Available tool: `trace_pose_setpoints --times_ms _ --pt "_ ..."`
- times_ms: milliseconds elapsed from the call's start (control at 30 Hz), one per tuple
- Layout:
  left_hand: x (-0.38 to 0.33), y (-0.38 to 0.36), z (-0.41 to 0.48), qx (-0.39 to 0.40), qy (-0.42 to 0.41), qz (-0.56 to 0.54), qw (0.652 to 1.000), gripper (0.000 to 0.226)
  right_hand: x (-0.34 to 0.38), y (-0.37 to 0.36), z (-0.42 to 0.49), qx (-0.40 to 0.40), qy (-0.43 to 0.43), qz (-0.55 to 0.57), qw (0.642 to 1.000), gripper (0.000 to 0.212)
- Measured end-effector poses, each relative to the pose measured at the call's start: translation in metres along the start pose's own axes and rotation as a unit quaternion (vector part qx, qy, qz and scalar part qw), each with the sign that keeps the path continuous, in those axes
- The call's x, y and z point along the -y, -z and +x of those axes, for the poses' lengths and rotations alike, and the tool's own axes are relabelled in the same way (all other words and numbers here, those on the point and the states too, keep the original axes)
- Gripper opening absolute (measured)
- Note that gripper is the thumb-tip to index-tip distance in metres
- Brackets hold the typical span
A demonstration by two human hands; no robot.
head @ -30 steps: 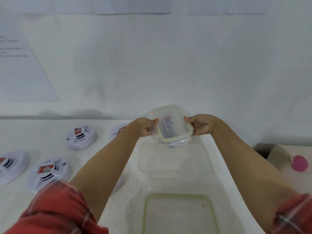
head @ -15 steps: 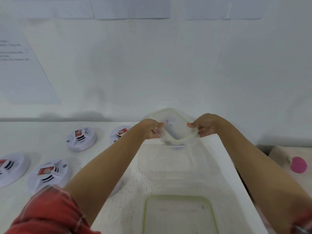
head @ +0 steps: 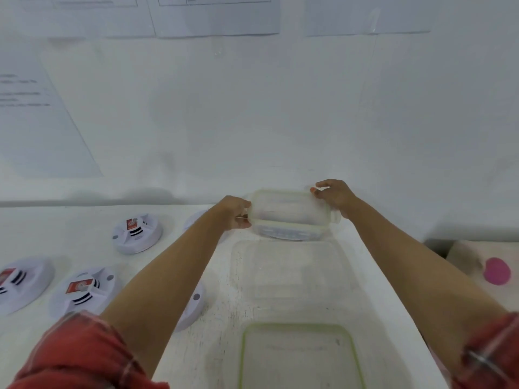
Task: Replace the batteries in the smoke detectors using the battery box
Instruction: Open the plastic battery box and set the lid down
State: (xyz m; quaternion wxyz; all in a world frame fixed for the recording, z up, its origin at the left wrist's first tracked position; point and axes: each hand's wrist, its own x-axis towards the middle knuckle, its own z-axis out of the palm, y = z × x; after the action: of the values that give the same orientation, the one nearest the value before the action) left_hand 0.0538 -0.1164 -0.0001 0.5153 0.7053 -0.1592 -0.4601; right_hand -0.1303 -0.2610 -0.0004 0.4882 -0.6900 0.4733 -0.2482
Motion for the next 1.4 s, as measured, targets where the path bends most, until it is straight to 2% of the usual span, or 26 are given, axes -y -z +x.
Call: trace_pose_setpoints --times_ms 100,167,233,333,433,500,600,667,767,800,867,967,1067,1133,1233,1300,1333,1400 --pt "-0.005 0.006 -0.003 0.012 0.038 0.008 0.999 0.011 0.000 0.009 -0.003 0.021 -0.121 0.000 0.992 0.040" --pt "-0.009 0.008 -0.013 0.010 0.050 0.042 0.998 0.007 0.002 0.020 -0.008 0.072 -0.219 -0.001 0.973 0.047" --pt "-0.010 0.010 -0.018 0.013 0.057 0.070 0.996 0.004 0.005 0.027 -0.014 0.117 -0.268 0.000 0.956 0.049" --pt "-0.012 0.011 -0.025 0.014 0.061 0.047 0.997 0.004 0.013 0.031 -0.023 0.132 -0.259 0.026 0.956 0.037" --pt "-0.011 0.012 -0.026 0.009 0.045 0.035 0.998 0.014 0.017 0.032 -0.032 0.124 -0.241 0.046 0.961 0.025" --pt "-0.010 0.012 -0.029 -0.004 0.030 0.043 0.999 0.018 0.019 0.032 -0.038 0.120 -0.230 0.056 0.964 0.009" --pt "-0.012 0.014 -0.038 -0.010 0.020 0.015 1.000 0.018 0.021 0.034 -0.045 0.109 -0.216 0.088 0.966 0.011" --pt "-0.018 0.017 -0.044 -0.002 0.048 -0.067 0.997 0.018 0.023 0.037 -0.049 0.106 -0.217 0.109 0.964 0.010" --pt "-0.021 0.027 -0.049 -0.010 0.042 -0.007 0.999 0.007 0.027 0.045 -0.053 0.132 -0.224 0.171 0.950 0.021" --pt "-0.024 0.030 -0.054 -0.003 0.072 -0.012 0.997 0.004 0.028 0.048 -0.054 0.141 -0.227 0.193 0.944 0.028" --pt "-0.029 0.032 -0.059 0.003 0.084 -0.015 0.996 0.010 0.031 0.051 -0.057 0.142 -0.237 0.218 0.936 0.035" --pt "-0.036 0.029 -0.071 0.000 0.044 -0.063 0.997 0.013 0.039 0.053 -0.069 0.114 -0.234 0.239 0.935 0.034" --pt "-0.037 0.025 -0.087 -0.009 0.001 -0.135 0.991 0.014 0.047 0.053 -0.085 0.084 -0.195 0.281 0.936 0.019" --pt "-0.035 0.021 -0.101 -0.022 -0.031 -0.158 0.987 0.004 0.050 0.051 -0.096 0.063 -0.162 0.324 0.930 0.014" --pt "-0.030 0.017 -0.131 -0.048 -0.084 -0.196 0.976 0.022 0.054 0.048 -0.113 0.048 -0.148 0.405 0.901 0.017" --pt "-0.029 0.016 -0.149 -0.046 -0.058 -0.235 0.969 0.031 0.054 0.047 -0.123 0.039 -0.134 0.388 0.911 0.018" --pt "-0.025 0.016 -0.154 -0.055 -0.070 -0.203 0.975 0.033 0.054 0.046 -0.130 0.041 -0.130 0.366 0.921 0.017" --pt "-0.011 0.020 -0.155 -0.019 -0.094 -0.208 0.973 0.032 0.052 0.045 -0.145 0.051 -0.133 0.341 0.929 0.021"
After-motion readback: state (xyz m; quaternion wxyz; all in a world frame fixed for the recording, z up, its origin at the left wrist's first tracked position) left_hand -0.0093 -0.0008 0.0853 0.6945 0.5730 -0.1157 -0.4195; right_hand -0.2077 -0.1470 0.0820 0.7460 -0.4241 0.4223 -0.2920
